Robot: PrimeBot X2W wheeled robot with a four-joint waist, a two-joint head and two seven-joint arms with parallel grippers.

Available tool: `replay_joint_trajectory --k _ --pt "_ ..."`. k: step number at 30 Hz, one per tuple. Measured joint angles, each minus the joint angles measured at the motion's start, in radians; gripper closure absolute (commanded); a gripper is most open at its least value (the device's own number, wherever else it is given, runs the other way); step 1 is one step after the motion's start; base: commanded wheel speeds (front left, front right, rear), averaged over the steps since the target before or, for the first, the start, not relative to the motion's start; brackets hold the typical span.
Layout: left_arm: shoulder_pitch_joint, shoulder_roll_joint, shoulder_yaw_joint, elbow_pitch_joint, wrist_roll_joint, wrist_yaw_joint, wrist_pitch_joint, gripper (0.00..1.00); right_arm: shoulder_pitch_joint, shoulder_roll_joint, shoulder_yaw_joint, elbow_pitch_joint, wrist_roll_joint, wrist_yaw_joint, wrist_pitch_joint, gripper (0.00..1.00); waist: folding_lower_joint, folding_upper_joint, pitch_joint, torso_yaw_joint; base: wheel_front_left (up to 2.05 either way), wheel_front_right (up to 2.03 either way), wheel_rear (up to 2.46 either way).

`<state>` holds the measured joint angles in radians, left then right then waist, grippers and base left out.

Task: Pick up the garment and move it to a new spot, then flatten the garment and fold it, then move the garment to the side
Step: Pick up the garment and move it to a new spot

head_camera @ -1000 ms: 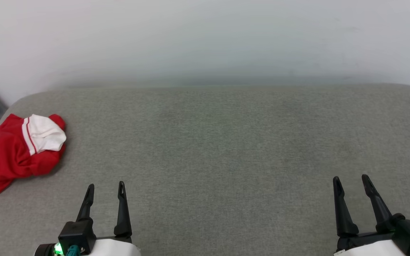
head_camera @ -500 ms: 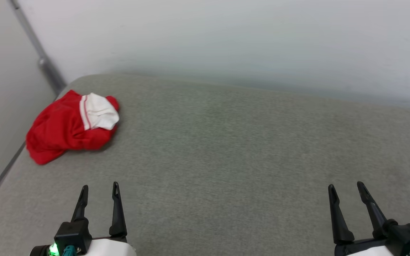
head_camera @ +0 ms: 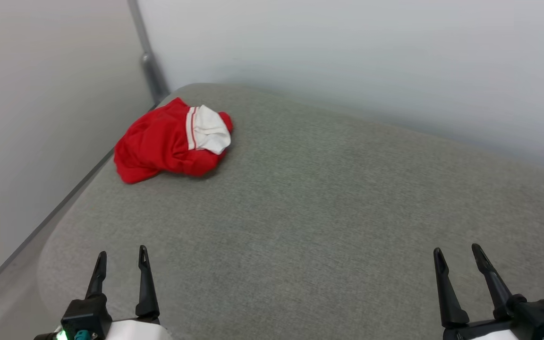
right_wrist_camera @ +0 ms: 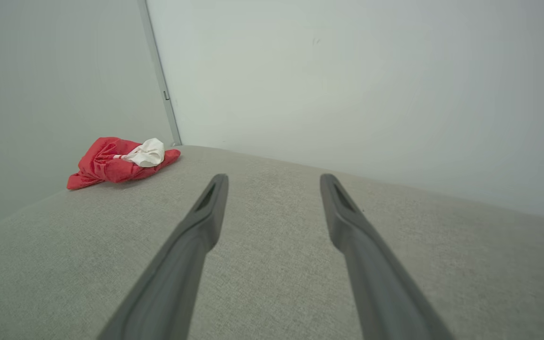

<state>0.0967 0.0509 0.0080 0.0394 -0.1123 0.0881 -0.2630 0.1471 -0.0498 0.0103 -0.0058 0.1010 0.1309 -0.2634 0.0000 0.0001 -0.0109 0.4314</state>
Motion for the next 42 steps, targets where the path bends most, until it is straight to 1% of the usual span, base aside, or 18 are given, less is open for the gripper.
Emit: replay_joint_trajectory --k 6,8,11,16,20,23,28,32,36,38,42 --pt "0.0 0.0 0.018 0.001 -0.007 -0.005 0.0 0.0 -0.001 0.0 0.008 0.0 0.0 0.0 0.0 0.0 0.0 0.0 0.004 0.049 0.0 0.0 0.0" --pt "0.0 0.0 0.024 0.001 -0.036 0.0 0.0 0.0 -0.002 0.0 0.01 0.0 0.0 0.0 0.0 0.0 0.0 0.0 0.007 0.053 0.0 0.0 0.0" --pt "-0.008 0.0 0.043 0.004 -0.035 -0.008 0.0 0.0 -0.005 0.0 0.016 -0.002 0.0 0.0 0.0 0.0 0.0 0.0 0.017 0.049 0.0 0.0 0.0" --pt "-0.114 0.005 0.097 0.018 -0.022 -0.06 0.0 0.0 -0.024 0.0 0.009 -0.014 -0.029 0.0 0.0 0.0 0.0 0.0 0.052 0.031 0.0 0.0 0.0" --pt "-0.267 0.041 0.155 0.056 -0.029 -0.095 0.0 0.0 -0.05 0.0 -0.007 -0.03 -0.065 0.0 0.0 0.0 0.0 0.0 0.101 0.013 0.0 0.0 0.0" --pt "-0.418 0.104 0.197 0.119 -0.032 -0.13 0.0 0.0 -0.078 0.0 -0.018 -0.042 -0.095 0.0 0.0 0.0 0.0001 0.0 0.15 -0.003 0.0 0.0 0.0" --pt "-0.62 0.179 0.268 0.188 -0.064 -0.158 0.0 0.0 -0.127 0.0 -0.041 -0.074 -0.137 0.0 0.0 0.0 0.0001 0.0 0.246 -0.032 0.0 0.0 0.0" --pt "-0.766 0.228 0.293 0.29 -0.104 -0.177 -0.001 0.0 -0.152 0.0 -0.059 -0.095 -0.157 0.0 0.0 0.0 0.0002 0.0 0.324 -0.058 0.0 0.0 0.0" --pt "-0.913 0.307 0.283 0.401 -0.128 -0.198 0.003 0.0 -0.169 0.0 -0.076 -0.119 -0.174 0.0 0.0 0.0 0.0002 0.0 0.396 -0.083 0.0 0.0 0.0" --pt "-0.98 0.345 0.266 0.455 -0.15 -0.205 0.028 0.0 -0.18 0.0 -0.087 -0.131 -0.184 0.0 0.0 0.0 0.0003 0.0 0.429 -0.093 0.0 0.0 0.0" --pt "-1.084 0.438 0.178 0.559 -0.176 -0.215 0.161 0.0 -0.193 0.0 -0.097 -0.158 -0.206 0.0 0.0 0.0 0.0003 0.0 0.487 -0.114 0.0 0.0 0.0"
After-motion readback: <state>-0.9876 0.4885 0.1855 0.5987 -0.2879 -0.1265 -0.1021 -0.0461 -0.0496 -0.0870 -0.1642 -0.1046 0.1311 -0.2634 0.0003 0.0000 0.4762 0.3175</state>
